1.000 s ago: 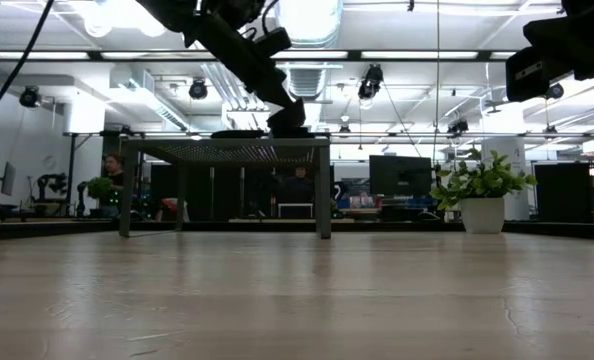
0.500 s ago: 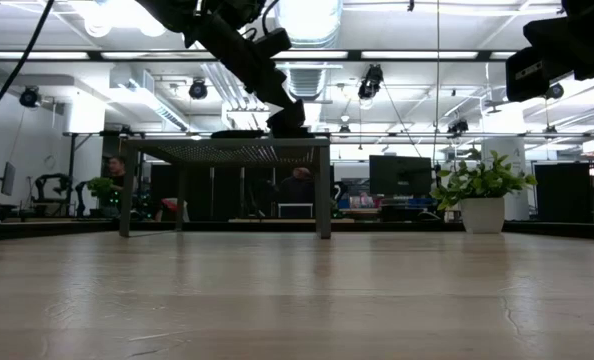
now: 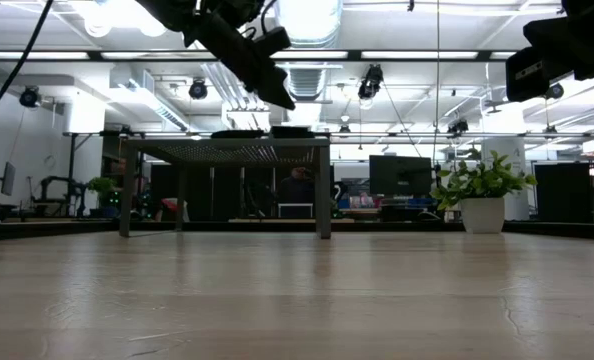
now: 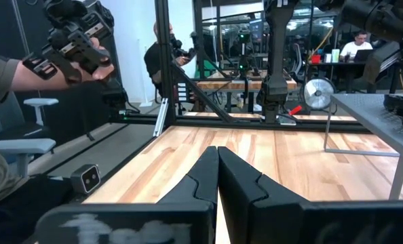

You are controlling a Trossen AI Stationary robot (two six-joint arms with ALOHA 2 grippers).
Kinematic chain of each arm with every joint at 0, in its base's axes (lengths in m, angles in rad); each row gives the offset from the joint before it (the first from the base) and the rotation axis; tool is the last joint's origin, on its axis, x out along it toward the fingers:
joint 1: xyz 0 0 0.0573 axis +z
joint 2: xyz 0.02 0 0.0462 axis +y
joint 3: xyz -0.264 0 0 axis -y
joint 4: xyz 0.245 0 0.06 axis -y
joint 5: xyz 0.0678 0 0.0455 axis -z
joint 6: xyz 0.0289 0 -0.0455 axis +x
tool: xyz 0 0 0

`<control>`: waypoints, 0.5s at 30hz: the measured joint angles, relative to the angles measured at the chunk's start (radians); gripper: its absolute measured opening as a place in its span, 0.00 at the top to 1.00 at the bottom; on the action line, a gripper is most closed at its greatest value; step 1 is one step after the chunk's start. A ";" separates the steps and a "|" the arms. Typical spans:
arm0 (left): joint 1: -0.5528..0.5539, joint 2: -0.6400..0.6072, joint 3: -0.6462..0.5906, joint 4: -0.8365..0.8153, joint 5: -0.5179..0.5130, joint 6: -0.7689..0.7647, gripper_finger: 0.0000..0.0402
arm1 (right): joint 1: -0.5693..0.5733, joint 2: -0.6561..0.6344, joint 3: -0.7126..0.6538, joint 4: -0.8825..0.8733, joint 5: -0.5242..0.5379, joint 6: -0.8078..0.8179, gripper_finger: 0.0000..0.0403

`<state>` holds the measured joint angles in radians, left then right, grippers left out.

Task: Pick & Place Mini shaped plates
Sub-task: Return to Home Position

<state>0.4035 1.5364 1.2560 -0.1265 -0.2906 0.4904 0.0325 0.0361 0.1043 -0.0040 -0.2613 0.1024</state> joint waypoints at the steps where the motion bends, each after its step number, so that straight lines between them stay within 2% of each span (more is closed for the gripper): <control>1: -0.002 0.000 0.000 -0.006 -0.001 -0.023 0.69 | 0.000 0.000 0.000 0.000 0.000 0.000 0.98; 6: -0.027 -0.007 0.000 -0.057 0.001 -0.183 0.70 | 0.000 0.000 0.000 0.000 0.000 0.000 0.98; 10: -0.061 -0.029 0.000 -0.150 0.010 -0.227 0.80 | 0.000 0.000 0.000 0.000 0.000 0.000 0.98; 13: -0.091 -0.055 -0.002 -0.227 0.107 -0.260 0.95 | 0.000 0.000 0.000 0.000 0.000 0.001 0.98; 15: -0.115 -0.081 -0.019 -0.227 0.194 -0.302 0.98 | 0.000 0.000 0.000 0.000 0.000 0.000 0.98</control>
<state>0.2887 1.4558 1.2365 -0.3534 -0.0968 0.1888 0.0324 0.0360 0.1043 -0.0040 -0.2611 0.1024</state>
